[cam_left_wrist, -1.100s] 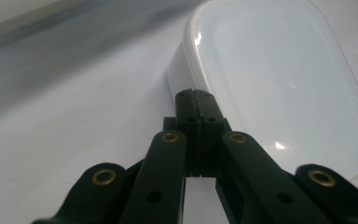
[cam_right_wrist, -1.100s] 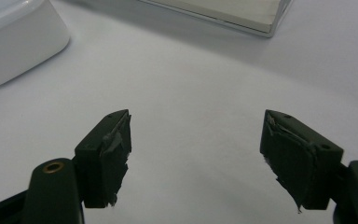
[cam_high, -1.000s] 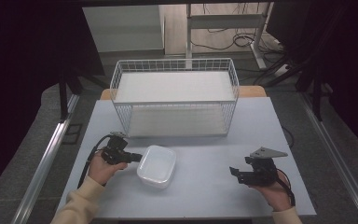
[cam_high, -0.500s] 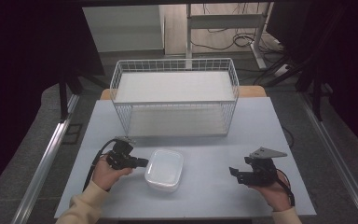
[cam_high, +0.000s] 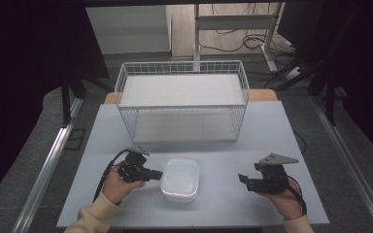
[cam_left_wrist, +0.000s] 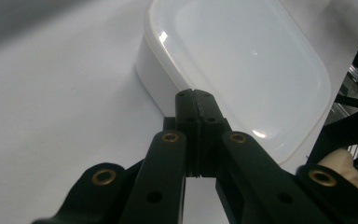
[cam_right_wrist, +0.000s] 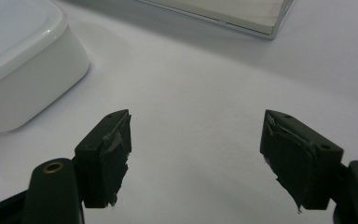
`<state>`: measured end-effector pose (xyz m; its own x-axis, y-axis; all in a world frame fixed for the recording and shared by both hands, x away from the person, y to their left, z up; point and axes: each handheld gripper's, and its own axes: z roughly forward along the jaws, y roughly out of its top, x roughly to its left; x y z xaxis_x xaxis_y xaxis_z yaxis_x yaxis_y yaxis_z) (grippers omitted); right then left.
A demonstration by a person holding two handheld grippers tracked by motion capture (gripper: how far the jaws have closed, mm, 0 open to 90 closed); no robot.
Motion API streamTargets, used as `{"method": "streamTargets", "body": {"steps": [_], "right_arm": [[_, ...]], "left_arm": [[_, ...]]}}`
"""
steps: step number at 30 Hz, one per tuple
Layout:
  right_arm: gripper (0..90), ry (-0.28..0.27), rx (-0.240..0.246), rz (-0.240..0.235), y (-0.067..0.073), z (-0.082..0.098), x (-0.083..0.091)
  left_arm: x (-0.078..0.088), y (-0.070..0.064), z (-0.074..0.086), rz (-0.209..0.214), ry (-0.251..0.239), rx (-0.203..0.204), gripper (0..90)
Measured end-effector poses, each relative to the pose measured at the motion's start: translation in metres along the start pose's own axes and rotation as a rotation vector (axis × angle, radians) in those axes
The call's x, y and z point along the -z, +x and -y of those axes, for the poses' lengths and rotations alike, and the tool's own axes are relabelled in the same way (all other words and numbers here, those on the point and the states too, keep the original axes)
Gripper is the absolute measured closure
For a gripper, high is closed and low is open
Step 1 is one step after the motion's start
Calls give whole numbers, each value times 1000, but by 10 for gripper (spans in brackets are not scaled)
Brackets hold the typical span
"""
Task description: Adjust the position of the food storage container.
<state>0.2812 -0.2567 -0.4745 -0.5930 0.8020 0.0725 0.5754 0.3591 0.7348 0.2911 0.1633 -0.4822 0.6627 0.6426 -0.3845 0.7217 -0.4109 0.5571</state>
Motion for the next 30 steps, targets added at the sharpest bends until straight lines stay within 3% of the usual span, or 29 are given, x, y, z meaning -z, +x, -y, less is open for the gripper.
{"method": "streamTargets", "body": {"steps": [13,16,22,23,24,25,26,30], "right_arm": [[246,-1,4,4,1,0,0],[255,-39,17,18,3,-1,3],[255,-90,26,-2,8,-5,9],[252,-93,23,-12,8,-6,9],[247,-95,13,-29,9,-6,7],[247,-95,13,-29,9,-6,7],[245,-95,6,-41,9,-6,6],[242,-99,-20,-65,11,-7,5]], "left_arm": [[-7,-9,-12,27,-16,-17,900],[-6,-8,-11,34,-28,-18,900],[19,-4,-3,-1,-139,0,868],[27,-4,0,-17,-180,17,827],[30,-4,1,-26,-197,25,702],[33,-4,3,-37,-215,32,702],[40,-4,6,-54,-247,50,580],[43,-3,7,-62,-260,76,385]]}}
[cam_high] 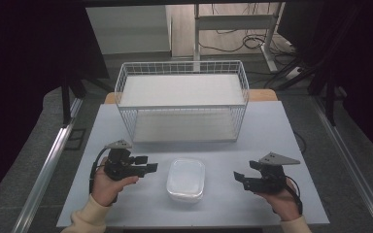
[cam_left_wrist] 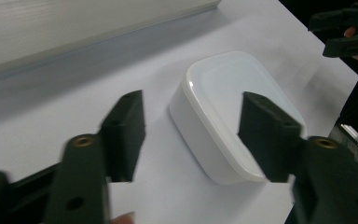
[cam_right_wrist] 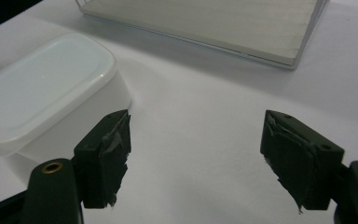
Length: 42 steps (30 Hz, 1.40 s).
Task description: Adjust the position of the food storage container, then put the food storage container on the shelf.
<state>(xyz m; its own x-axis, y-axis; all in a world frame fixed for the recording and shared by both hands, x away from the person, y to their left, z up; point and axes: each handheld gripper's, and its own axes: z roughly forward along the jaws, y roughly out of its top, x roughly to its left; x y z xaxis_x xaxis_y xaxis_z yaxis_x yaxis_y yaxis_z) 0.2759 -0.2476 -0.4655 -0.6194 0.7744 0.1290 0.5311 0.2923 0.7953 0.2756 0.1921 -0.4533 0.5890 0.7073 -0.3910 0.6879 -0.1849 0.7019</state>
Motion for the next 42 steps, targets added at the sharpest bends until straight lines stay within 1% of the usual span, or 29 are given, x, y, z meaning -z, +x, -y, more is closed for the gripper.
{"method": "streamTargets", "body": {"steps": [1,3,5,7,11,14,15,16,19,23,24,27,28,29,30,31,32,33,34,36,37,38,41,42], "right_arm": [[242,0,0,0,0,0,0],[239,-7,-2,-8,1,-1,0],[237,-18,-4,-17,2,-2,1],[234,-23,-13,-23,2,-3,0],[234,-30,-13,-24,3,-3,-2],[232,-42,-10,-11,5,-4,-3],[232,-46,-14,-15,6,-5,-4],[234,-44,-32,-39,8,-7,-5],[236,-29,-49,-69,12,-8,-7],[236,-7,-52,-81,19,-11,-12],[236,-7,-52,-81,19,-11,-12],[238,-2,-81,-106,23,-16,-16],[238,0,-86,-113,24,-18,-17],[236,4,-100,-125,28,-21,-21],[231,8,-108,-129,30,-22,-22],[224,16,-122,-132,31,-24,-25],[221,24,-138,-138,32,-26,-27],[221,24,-138,-138,32,-26,-27],[218,32,-151,-145,34,-27,-31],[211,55,-167,-145,38,-33,-39],[211,56,-176,-147,40,-34,-41],[211,61,-195,-164,43,-36,-47],[211,70,-210,-175,45,-36,-52],[215,76,-230,-193,48,-34,-58]], "left_arm": [[0,1,0,-1,-2,8,385],[0,3,1,-7,-3,23,336],[1,5,2,-13,-5,35,306],[4,9,3,-22,-18,55,287],[7,10,4,-23,-26,68,271],[7,9,5,-16,-25,72,263],[7,9,5,-13,-25,72,261],[5,8,5,-7,-21,74,259],[-1,8,4,11,-5,79,253],[-5,8,5,19,8,82,243],[-6,8,5,24,11,87,243],[-8,7,4,29,18,95,237],[-9,7,4,34,20,97,236],[-11,8,3,46,25,111,233],[-11,8,3,46,25,111,233],[-16,8,-1,64,21,139,233],[-19,6,-4,67,23,134,232],[-19,6,-4,67,23,134,231],[-22,4,-7,67,28,125,231],[-28,1,-10,83,46,113,229],[-29,0,-11,86,49,111,228],[-32,0,-11,99,54,122,228],[-34,1,-11,111,56,134,230],[-36,2,-9,129,64,140,234]]}}
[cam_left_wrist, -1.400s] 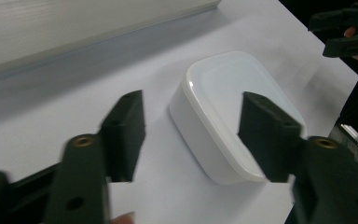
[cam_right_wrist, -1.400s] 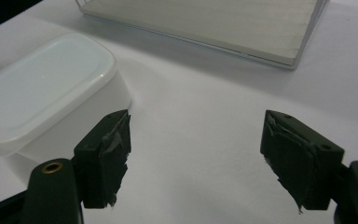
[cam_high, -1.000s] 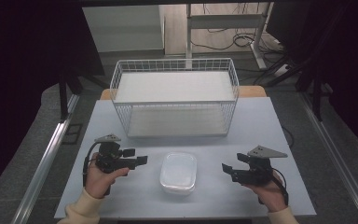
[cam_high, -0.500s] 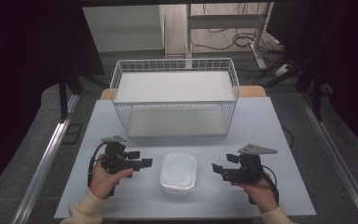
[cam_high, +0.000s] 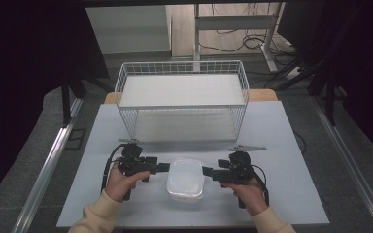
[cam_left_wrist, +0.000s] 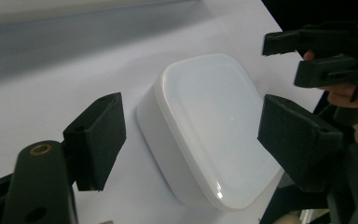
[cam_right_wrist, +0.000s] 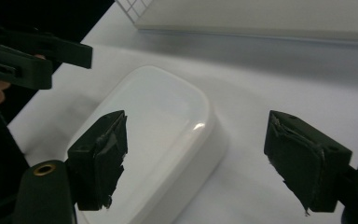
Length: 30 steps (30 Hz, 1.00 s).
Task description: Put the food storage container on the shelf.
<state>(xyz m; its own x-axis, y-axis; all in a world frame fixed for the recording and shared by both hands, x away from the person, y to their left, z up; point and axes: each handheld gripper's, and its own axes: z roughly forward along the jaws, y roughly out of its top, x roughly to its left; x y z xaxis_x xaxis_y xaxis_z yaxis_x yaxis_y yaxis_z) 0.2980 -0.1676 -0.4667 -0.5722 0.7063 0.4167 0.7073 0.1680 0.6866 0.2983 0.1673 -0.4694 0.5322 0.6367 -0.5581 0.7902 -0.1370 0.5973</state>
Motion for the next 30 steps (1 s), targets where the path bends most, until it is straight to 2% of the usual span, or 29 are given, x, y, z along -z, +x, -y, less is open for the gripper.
{"method": "streamTargets", "body": {"steps": [2,3,8,11,17,20,26,30], "right_arm": [[234,9,-17,-28,1,3,-4],[244,18,-15,-40,2,5,-5],[269,27,-6,-39,4,11,-10],[283,39,-8,-36,5,16,-14],[296,43,-13,-32,7,21,-19],[301,51,-24,-40,8,23,-23],[302,54,-24,-42,9,25,-24],[345,57,-37,-57,10,27,-25]], "left_arm": [[-2,0,1,8,5,6,240],[-6,1,2,27,22,9,241],[-14,0,3,30,47,6,254],[-17,3,5,58,55,25,282],[-24,7,8,56,78,39,302],[-26,11,10,70,81,65,317],[-34,9,12,80,109,58,335],[-38,6,14,100,129,48,391]]}}
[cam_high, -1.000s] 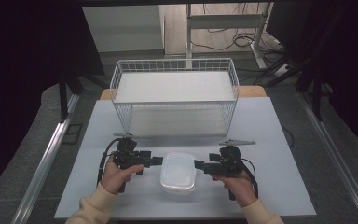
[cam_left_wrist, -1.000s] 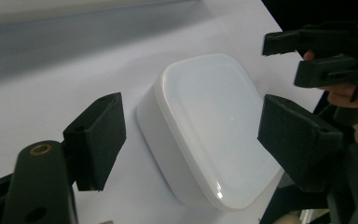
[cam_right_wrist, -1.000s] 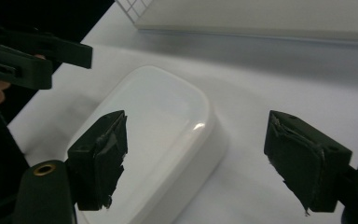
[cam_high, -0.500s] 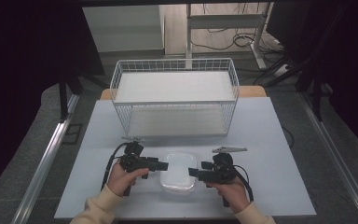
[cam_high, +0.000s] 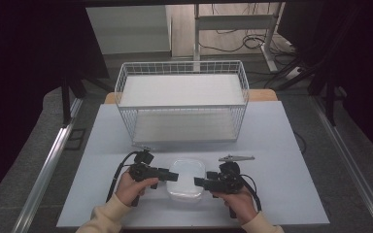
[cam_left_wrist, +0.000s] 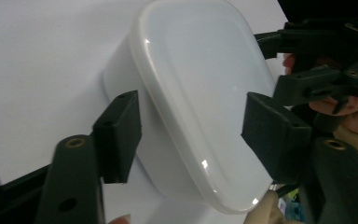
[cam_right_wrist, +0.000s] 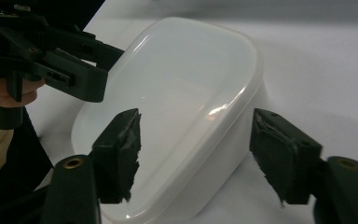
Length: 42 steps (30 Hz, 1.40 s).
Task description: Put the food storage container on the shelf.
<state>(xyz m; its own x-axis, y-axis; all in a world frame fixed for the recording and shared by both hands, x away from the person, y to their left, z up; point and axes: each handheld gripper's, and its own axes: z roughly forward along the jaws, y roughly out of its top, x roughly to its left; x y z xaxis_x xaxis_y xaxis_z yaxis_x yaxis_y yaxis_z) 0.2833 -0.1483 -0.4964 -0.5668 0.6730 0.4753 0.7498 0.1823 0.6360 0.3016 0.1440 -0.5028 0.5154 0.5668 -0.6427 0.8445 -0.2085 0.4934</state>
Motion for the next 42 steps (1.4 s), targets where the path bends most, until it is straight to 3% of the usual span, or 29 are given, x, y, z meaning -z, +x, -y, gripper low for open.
{"method": "streamTargets", "body": {"steps": [2,4,5,7,13,18,32,42], "right_arm": [[415,14,9,5,1,1,-1],[450,11,5,4,1,0,1],[523,-3,-22,6,0,0,4],[556,-8,-47,-1,-1,0,5],[645,-34,-116,-39,-4,2,10],[697,-65,-139,-46,-3,2,15],[736,-89,-119,-37,-2,3,23],[772,-110,-80,-14,3,1,28]], "left_arm": [[0,-3,2,-47,0,-19,448],[0,-3,3,-48,-8,-13,488],[1,-1,4,-42,-15,1,504],[2,-1,5,-32,-21,12,528],[10,-7,9,-56,-58,0,629],[17,-13,14,-48,-89,-13,690],[25,-22,18,-15,-134,-44,759],[28,-28,17,-36,-148,-81,811]]}}
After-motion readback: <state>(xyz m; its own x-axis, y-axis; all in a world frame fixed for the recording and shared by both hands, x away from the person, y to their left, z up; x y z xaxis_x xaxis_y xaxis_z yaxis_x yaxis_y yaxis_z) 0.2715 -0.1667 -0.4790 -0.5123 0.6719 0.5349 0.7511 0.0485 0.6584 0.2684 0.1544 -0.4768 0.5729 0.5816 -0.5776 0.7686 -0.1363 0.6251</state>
